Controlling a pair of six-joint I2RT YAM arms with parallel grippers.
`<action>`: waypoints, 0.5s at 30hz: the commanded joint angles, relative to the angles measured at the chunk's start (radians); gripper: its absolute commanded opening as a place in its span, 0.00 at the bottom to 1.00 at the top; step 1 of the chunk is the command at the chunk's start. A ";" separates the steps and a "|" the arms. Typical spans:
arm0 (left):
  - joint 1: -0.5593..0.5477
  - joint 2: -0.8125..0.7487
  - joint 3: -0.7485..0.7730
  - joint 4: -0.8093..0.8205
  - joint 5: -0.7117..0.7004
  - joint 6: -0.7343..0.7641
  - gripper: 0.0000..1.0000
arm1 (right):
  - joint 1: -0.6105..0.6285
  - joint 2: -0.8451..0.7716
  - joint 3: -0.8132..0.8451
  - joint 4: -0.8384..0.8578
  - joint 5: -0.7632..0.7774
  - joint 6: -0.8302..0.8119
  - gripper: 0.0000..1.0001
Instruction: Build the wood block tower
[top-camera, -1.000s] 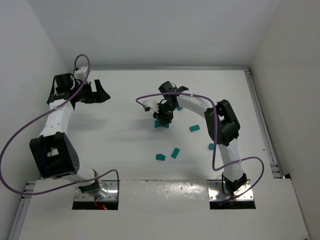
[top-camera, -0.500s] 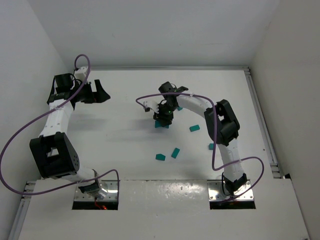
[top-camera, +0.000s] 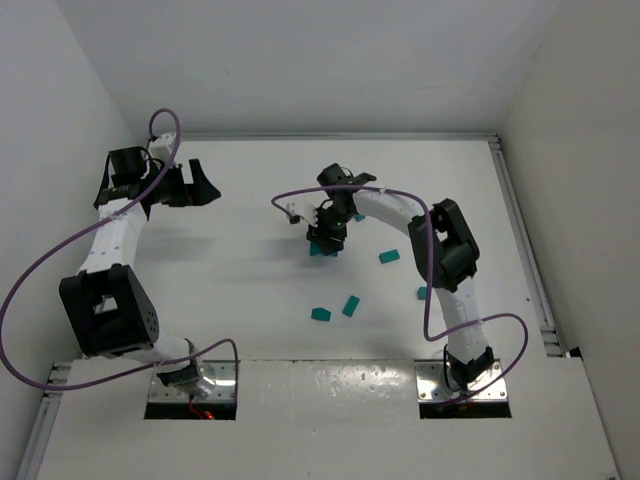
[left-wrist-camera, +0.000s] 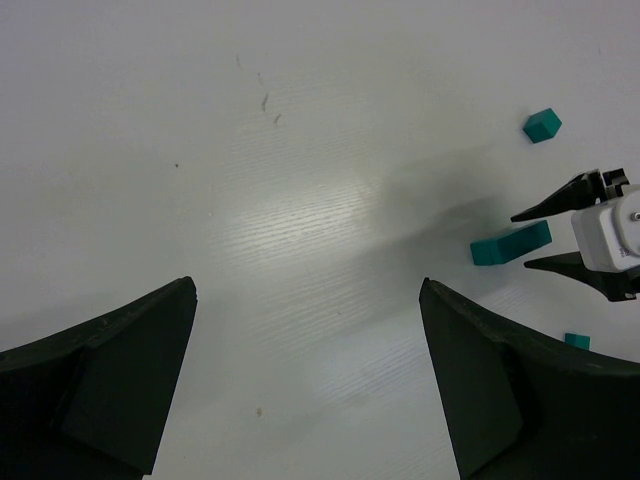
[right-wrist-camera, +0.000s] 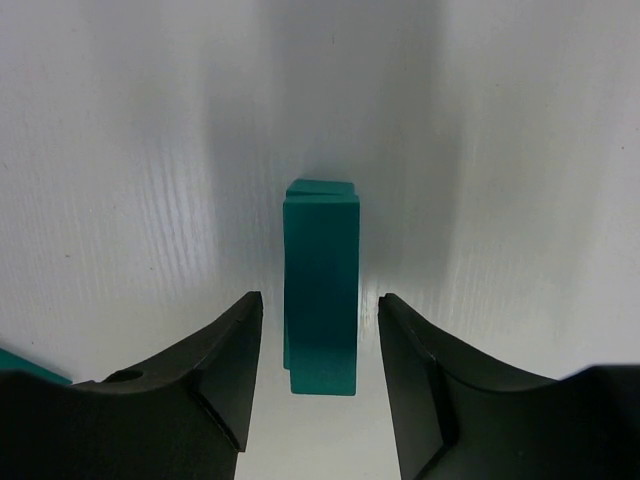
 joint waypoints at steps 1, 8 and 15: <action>-0.011 0.001 0.029 0.027 0.011 -0.001 1.00 | 0.008 0.018 0.034 -0.006 -0.007 0.001 0.50; -0.011 0.001 0.029 0.027 0.011 -0.001 1.00 | 0.014 0.023 0.030 0.008 0.010 -0.003 0.54; -0.011 0.010 0.029 0.027 0.011 -0.001 1.00 | 0.015 0.035 0.033 0.019 0.010 -0.003 0.51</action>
